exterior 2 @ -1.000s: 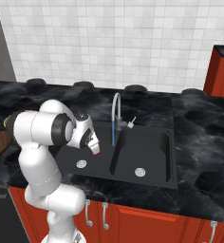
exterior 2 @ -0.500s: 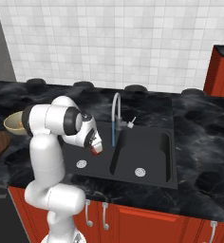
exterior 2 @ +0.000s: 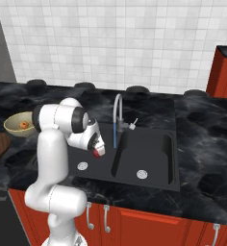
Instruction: Pick the bell peppers from the sink and place them in one bowl. Place the tangerine in the other bowl. Then turn off the sink faucet.
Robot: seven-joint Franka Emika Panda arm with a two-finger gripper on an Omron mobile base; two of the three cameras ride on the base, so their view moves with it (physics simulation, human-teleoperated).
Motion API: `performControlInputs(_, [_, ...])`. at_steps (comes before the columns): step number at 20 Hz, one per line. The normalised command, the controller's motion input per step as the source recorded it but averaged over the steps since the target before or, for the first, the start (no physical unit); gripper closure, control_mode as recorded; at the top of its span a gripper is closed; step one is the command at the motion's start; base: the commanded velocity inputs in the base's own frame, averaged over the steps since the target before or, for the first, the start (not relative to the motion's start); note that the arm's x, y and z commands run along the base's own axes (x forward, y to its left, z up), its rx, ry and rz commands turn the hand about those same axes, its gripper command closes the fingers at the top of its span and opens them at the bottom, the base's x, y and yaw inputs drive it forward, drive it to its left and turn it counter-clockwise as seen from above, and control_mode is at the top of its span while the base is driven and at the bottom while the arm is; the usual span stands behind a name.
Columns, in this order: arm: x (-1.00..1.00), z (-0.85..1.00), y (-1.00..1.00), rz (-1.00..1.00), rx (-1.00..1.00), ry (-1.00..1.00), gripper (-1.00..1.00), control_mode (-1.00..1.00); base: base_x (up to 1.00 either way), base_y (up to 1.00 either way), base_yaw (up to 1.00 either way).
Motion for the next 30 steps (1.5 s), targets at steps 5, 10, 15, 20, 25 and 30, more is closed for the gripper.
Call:
performControlInputs(5, [0.20, -0.33, 0.00, 0.00, 0.00, 0.00, -1.00, -1.00, 0.00, 0.00, 0.00])
performControlInputs(10, [0.15, -0.33, 0.00, 0.00, 0.00, 0.00, -1.00, -1.00, 0.00, 0.00, 0.00])
performControlInputs(15, [0.13, -0.32, 0.00, 0.00, 0.00, 0.00, -1.00, -1.00, 0.00, 0.00, 0.00])
performControlInputs(20, [0.15, -0.31, 0.00, 0.00, 0.00, 0.00, -1.00, -1.00, 0.00, 0.00, 0.00])
performControlInputs(25, [0.13, -0.29, 0.00, 0.00, 0.00, 0.00, -1.00, -1.00, 0.00, 0.00, 0.00])
performControlInputs(30, [0.05, -0.22, 0.00, 0.00, 0.00, 0.00, -1.00, -1.00, 0.00, 0.00, 0.00])
